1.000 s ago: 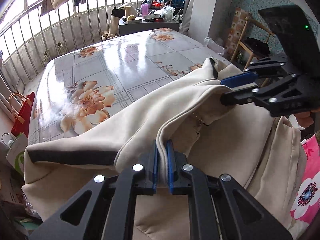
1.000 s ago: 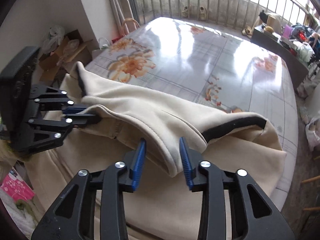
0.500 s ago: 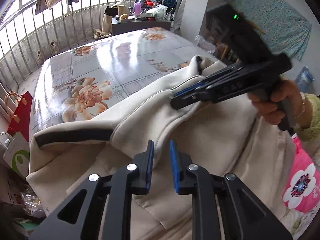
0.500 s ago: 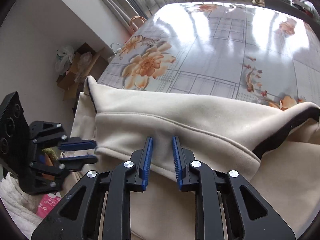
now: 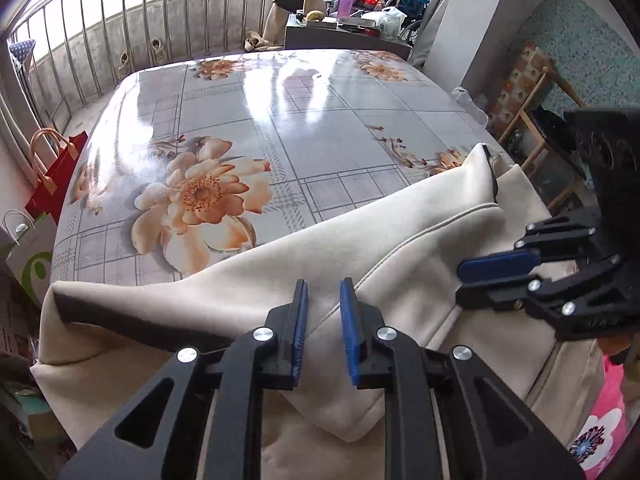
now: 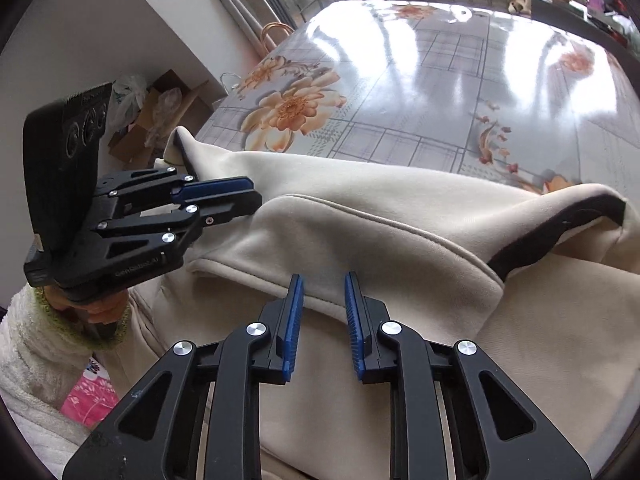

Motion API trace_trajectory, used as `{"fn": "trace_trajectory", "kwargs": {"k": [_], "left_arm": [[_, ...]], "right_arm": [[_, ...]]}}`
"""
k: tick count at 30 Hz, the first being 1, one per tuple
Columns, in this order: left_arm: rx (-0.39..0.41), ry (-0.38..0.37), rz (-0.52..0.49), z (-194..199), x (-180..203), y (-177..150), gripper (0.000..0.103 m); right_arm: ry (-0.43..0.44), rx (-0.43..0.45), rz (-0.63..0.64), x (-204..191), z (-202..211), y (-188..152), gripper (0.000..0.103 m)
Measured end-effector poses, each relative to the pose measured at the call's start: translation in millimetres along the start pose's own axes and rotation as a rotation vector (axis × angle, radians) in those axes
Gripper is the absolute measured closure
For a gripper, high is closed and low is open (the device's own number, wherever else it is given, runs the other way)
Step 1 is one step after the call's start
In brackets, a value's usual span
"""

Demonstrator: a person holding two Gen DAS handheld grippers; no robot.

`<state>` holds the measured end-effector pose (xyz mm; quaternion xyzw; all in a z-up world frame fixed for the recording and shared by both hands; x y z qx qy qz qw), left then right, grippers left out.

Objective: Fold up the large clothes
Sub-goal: 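Lift the collar edge with both tools and fold it toward the hem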

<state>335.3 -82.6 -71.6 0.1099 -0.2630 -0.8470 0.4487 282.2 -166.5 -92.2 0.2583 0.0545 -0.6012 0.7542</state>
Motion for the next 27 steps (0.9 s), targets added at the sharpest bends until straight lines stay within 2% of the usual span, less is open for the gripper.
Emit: {"fn": "trace_trajectory", "kwargs": {"k": [4, 7, 10, 15, 17, 19, 21, 24, 27], "left_arm": [[0.007, 0.01, -0.021, -0.3, 3.4, -8.1, 0.087], [0.012, 0.012, -0.02, -1.0, 3.5, -11.6, 0.087], [0.023, 0.021, -0.04, -0.5, 4.1, -14.1, 0.087], [0.029, 0.042, -0.097, 1.6, 9.4, -19.7, 0.087], [0.032, 0.037, -0.106, 1.7, 9.6, -21.1, 0.087], [0.035, 0.033, -0.11, 2.7, 9.4, -22.3, 0.087], [0.035, 0.028, -0.113, 5.1, 9.7, -21.5, 0.087], [0.071, -0.007, -0.106, 15.9, 10.8, -17.4, 0.084], [0.065, -0.031, -0.119, 21.0, 14.7, -18.6, 0.079]], "right_arm": [[-0.026, 0.098, -0.01, 8.4, 22.9, 21.5, 0.083], [-0.056, 0.121, -0.037, 18.3, 15.7, 32.9, 0.083], [-0.133, 0.067, -0.018, 27.5, -6.7, 23.4, 0.083], [-0.241, 0.041, 0.024, 20.6, 3.6, 16.2, 0.084], [-0.255, 0.069, 0.066, 10.5, 9.3, 22.0, 0.084], [-0.219, 0.092, 0.092, -0.2, 11.4, 27.1, 0.084], [-0.194, 0.067, 0.103, -5.5, 2.2, 24.3, 0.084], [-0.258, 0.011, 0.115, 3.2, -18.3, 7.8, 0.084], [-0.259, 0.032, 0.097, 9.8, -10.3, -2.4, 0.084]]}}
Point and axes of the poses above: each gripper's, at about its wrist camera, not at the fingertips, and z roughly against the way its jaws point, x to its right, y to its top, the point moved 7 cm from there along -z, roughly the way its jaws point, and after that the axes turned 9 degrees about -z, right-handed, at the moved point
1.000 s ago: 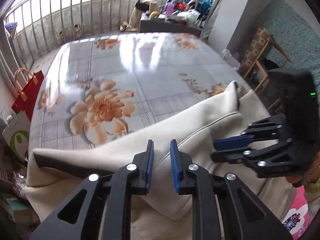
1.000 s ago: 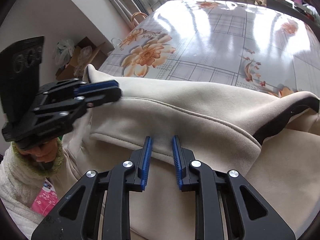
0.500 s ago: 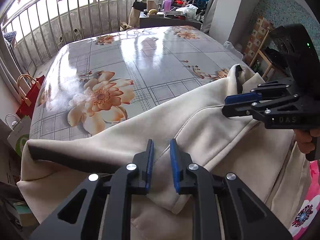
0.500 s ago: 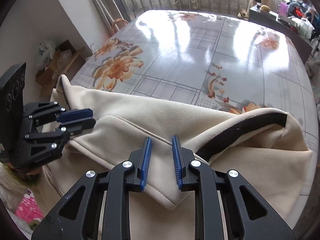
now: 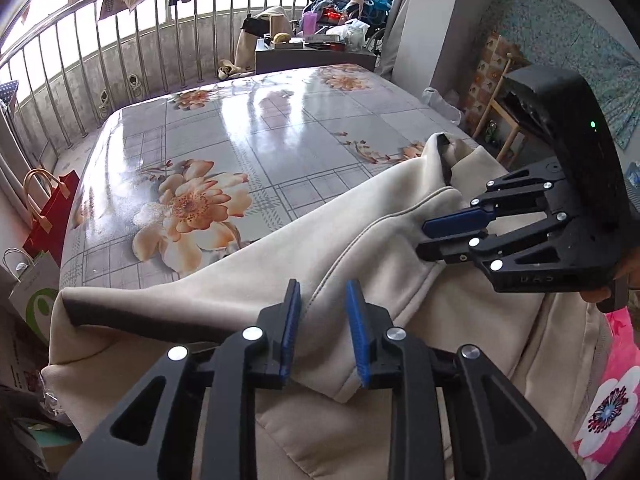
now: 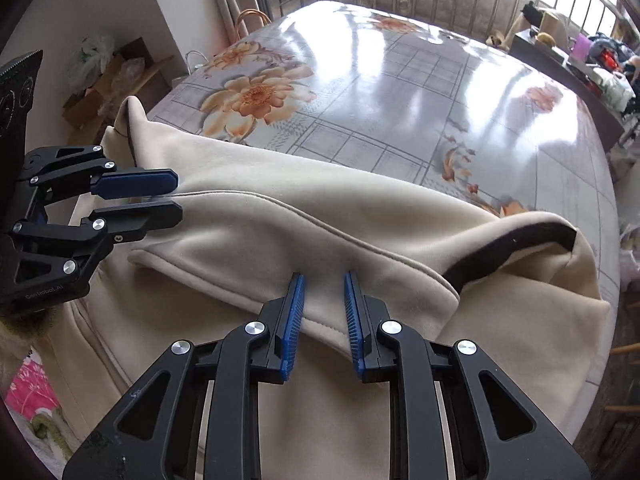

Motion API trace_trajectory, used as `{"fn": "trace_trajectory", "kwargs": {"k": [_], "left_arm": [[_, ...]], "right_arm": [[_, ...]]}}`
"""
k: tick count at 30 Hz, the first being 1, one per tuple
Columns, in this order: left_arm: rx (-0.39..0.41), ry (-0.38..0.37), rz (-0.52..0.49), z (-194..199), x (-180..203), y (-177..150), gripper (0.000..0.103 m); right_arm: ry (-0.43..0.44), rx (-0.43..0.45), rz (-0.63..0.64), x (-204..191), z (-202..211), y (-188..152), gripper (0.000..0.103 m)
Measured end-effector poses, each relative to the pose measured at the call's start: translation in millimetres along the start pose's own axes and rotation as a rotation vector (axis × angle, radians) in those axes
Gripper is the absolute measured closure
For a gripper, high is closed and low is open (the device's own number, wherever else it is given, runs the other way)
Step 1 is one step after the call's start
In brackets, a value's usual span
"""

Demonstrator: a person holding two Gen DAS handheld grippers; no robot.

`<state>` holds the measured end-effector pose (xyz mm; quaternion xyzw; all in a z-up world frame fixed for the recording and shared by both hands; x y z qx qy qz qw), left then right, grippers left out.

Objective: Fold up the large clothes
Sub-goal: 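Lift the collar edge with both tools and fold it toward the hem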

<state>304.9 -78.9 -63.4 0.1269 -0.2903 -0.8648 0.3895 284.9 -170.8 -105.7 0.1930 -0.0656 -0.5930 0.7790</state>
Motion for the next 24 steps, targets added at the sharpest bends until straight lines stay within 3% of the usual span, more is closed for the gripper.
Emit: {"fn": "trace_trajectory", "kwargs": {"k": [7, 8, 10, 16, 24], "left_arm": [[-0.064, 0.066, -0.057, 6.1, 13.9, -10.2, 0.074], [-0.064, 0.07, -0.046, 10.8, 14.2, -11.8, 0.069], [-0.056, 0.058, -0.016, 25.0, 14.1, -15.0, 0.066], [0.016, 0.109, 0.015, 82.4, 16.3, -34.4, 0.059], [0.047, 0.181, 0.165, 130.6, 22.9, -99.3, 0.056]], "right_arm": [[0.005, 0.019, -0.148, 21.6, 27.0, -23.4, 0.081], [-0.002, 0.035, -0.162, 21.9, 36.5, -28.2, 0.069], [-0.014, 0.079, -0.184, 23.3, 58.8, -39.4, 0.059], [0.036, 0.182, -0.221, 9.7, 112.1, -83.8, 0.05], [0.081, 0.236, -0.249, -22.7, 111.7, -136.4, 0.043]]}}
Point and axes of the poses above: each gripper's, at about its wrist camera, not at the fingertips, and z roughly against the way its jaws point, x to its right, y to its top, the point moved 7 cm from there along -z, roughly the way its jaws point, and after that the axes turned 9 degrees about -z, right-handed, at the moved point
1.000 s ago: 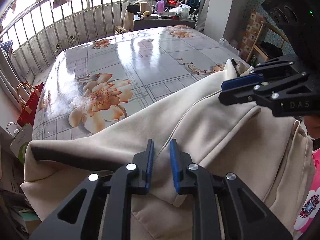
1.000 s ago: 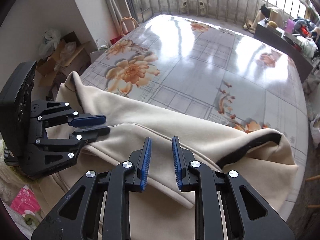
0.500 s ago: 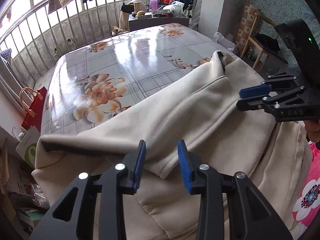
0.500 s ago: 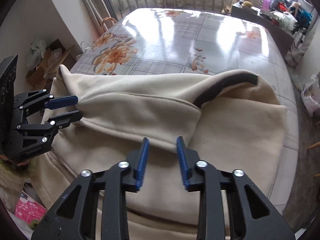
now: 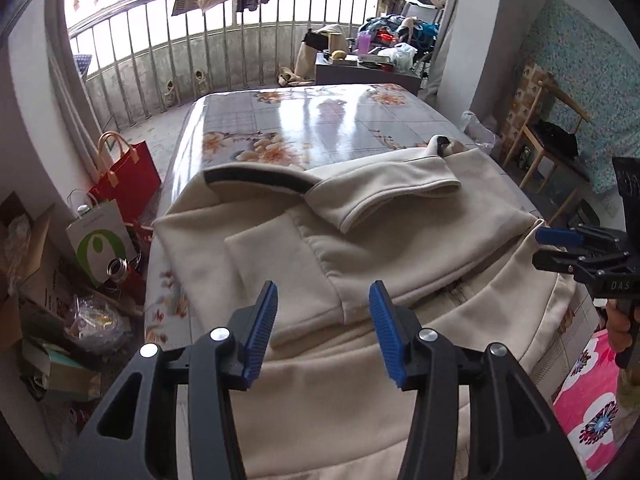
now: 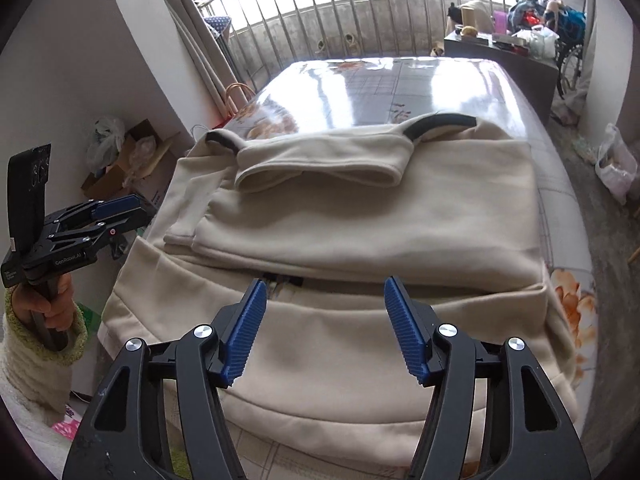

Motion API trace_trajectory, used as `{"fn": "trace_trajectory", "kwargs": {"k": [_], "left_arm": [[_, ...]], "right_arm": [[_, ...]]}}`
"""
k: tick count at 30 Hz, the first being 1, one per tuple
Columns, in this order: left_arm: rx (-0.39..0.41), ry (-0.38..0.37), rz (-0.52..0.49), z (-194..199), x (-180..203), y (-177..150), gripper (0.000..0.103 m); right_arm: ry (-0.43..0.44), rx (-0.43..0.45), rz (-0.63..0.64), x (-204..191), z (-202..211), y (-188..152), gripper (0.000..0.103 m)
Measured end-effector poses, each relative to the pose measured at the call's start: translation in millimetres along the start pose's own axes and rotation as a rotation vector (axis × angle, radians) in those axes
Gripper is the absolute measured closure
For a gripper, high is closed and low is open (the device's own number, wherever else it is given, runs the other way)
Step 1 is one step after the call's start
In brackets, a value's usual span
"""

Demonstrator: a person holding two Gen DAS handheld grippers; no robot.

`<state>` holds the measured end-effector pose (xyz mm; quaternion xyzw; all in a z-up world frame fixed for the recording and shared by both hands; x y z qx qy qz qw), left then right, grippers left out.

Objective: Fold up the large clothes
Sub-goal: 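Lift the collar edge with both tools and fold it toward the hem, then open both tools and move them to the jacket's side edge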

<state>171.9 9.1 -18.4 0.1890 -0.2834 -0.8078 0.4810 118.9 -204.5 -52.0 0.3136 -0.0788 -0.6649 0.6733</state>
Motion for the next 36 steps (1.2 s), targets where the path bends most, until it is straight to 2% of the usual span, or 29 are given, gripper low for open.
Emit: {"fn": "trace_trajectory", "kwargs": {"k": [5, 8, 9, 12, 18, 22, 27, 29, 33, 36], "left_arm": [[-0.009, 0.056, 0.152, 14.3, -11.3, -55.1, 0.055], [-0.001, 0.092, 0.22, 24.5, -25.2, -78.0, 0.055], [0.001, 0.101, 0.232, 26.2, -29.1, -82.3, 0.055], [-0.021, 0.076, 0.279, 25.7, -39.2, -95.4, 0.055], [-0.036, 0.081, 0.307, 16.0, -53.6, -102.4, 0.057], [-0.027, 0.039, 0.318, 14.6, -56.4, -99.3, 0.061], [0.039, -0.031, 0.265, 31.8, -45.5, -93.6, 0.063], [0.018, -0.059, 0.263, 26.8, -42.1, -95.7, 0.063], [-0.079, -0.018, 0.292, 3.3, -50.1, -112.0, 0.065], [-0.074, -0.052, 0.345, -2.0, -56.0, -117.0, 0.065]], "right_arm": [[-0.072, -0.014, 0.025, -11.3, -24.2, -37.5, 0.036], [-0.099, -0.038, 0.041, -10.5, -41.1, -52.2, 0.031], [-0.105, -0.015, 0.052, -11.2, -41.5, -53.6, 0.031], [-0.114, -0.004, 0.077, -14.1, -43.2, -55.1, 0.027], [-0.112, -0.001, 0.085, -14.3, -45.3, -54.0, 0.026], [-0.113, -0.002, 0.086, -14.5, -45.2, -54.6, 0.026], [-0.115, -0.003, 0.084, -14.2, -45.0, -55.6, 0.026], [-0.116, -0.004, 0.084, -14.2, -45.0, -55.8, 0.026], [-0.122, -0.011, 0.084, -14.8, -45.5, -55.9, 0.026], [-0.126, -0.017, 0.082, -15.0, -45.8, -56.0, 0.026]]}}
Point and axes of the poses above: each gripper's, at about its wrist camera, not at the fingertips, and z roughly against the way its jaws point, x to its right, y to its top, the point moved 7 cm from there along -z, roughly the way its jaws point, and after that the axes turned 9 degrees about -z, right-handed, at the moved point
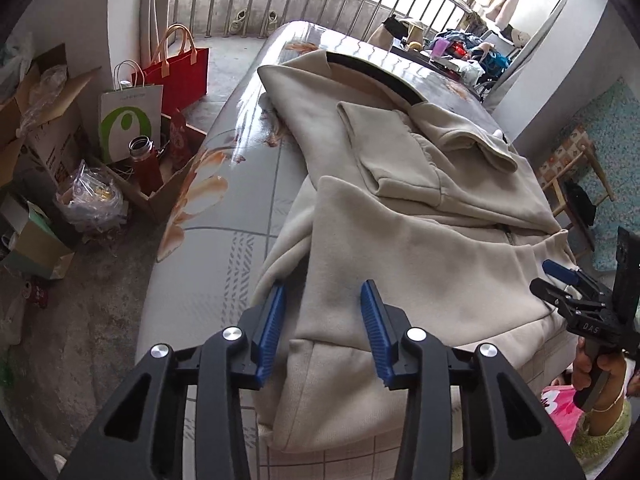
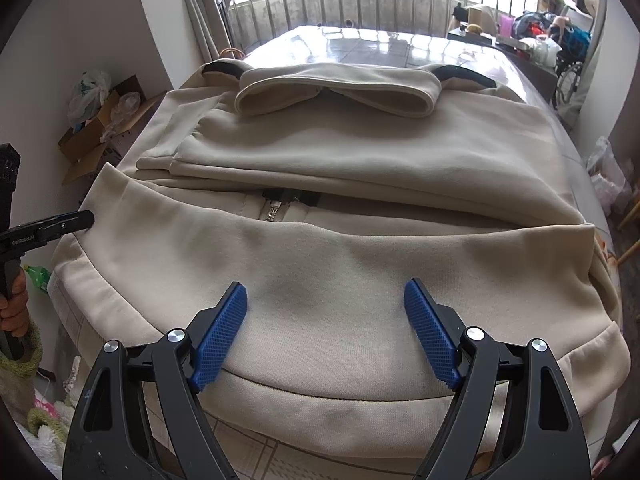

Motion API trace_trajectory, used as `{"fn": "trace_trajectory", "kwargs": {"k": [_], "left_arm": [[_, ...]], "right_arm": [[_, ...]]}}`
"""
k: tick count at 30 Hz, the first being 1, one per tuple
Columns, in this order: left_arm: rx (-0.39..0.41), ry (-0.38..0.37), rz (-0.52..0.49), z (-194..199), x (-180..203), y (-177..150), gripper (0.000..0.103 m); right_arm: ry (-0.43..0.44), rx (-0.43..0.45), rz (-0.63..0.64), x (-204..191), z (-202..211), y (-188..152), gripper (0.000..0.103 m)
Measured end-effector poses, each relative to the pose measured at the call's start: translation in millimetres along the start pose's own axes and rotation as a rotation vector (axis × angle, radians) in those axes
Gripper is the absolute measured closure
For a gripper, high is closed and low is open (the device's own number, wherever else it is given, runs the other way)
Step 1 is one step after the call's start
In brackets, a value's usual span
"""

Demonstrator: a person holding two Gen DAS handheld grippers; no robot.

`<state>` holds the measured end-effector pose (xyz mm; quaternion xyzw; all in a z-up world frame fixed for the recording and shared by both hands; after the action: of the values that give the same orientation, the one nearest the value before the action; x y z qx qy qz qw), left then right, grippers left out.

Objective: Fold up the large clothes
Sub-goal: 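Open both tools and move them to the jacket's side edge, then grasp the side edge with the left tool while the right tool grasps it too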

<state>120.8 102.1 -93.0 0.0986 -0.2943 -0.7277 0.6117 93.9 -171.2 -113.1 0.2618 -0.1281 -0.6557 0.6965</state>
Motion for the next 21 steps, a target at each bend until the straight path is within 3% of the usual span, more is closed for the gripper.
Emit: {"fn": "trace_trajectory", "kwargs": {"k": [3, 4, 8, 12, 15, 18, 19, 21], "left_arm": [[0.014, -0.049, 0.019, 1.3, -0.4, 1.8, 0.066], [0.022, -0.098, 0.03, 3.5, 1.0, 2.5, 0.073], [0.098, -0.267, 0.062, 21.1, 7.8, 9.2, 0.074], [0.012, -0.198, 0.081, -4.9, 0.8, 10.4, 0.074], [0.036, -0.235, 0.099, -7.0, 1.3, 17.0, 0.075], [0.116, -0.3, 0.034, 9.4, 18.9, 26.4, 0.075], [0.116, -0.275, -0.001, 10.0, 24.1, 26.7, 0.075], [0.062, -0.132, -0.06, -1.6, 25.8, 22.7, 0.075]], "right_arm": [[-0.004, -0.002, -0.002, -0.5, -0.3, -0.2, 0.026], [-0.006, -0.003, -0.002, -0.7, -0.2, -0.2, 0.026], [-0.011, -0.007, 0.001, -1.0, -0.2, -0.9, 0.026], [-0.011, -0.01, 0.0, -1.4, -0.4, -0.4, 0.026], [-0.011, -0.013, 0.0, -1.5, -0.7, -0.3, 0.026], [-0.006, -0.013, 0.0, -1.5, -1.0, 0.2, 0.026], [-0.004, -0.012, 0.001, -1.3, -0.9, 0.0, 0.026], [-0.001, -0.007, 0.004, -1.2, -0.8, -0.5, 0.026]]}}
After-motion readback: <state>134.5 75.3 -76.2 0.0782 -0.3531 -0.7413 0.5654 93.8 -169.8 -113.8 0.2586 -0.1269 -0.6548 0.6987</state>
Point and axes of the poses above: each gripper's, at about its wrist camera, not at the fingertips, and z roughly against the way its jaws point, x to its right, y to its top, the point moved 7 cm from there along -z, roughly the way its jaws point, and after that the axes turned 9 degrees about -z, right-handed, at the moved point
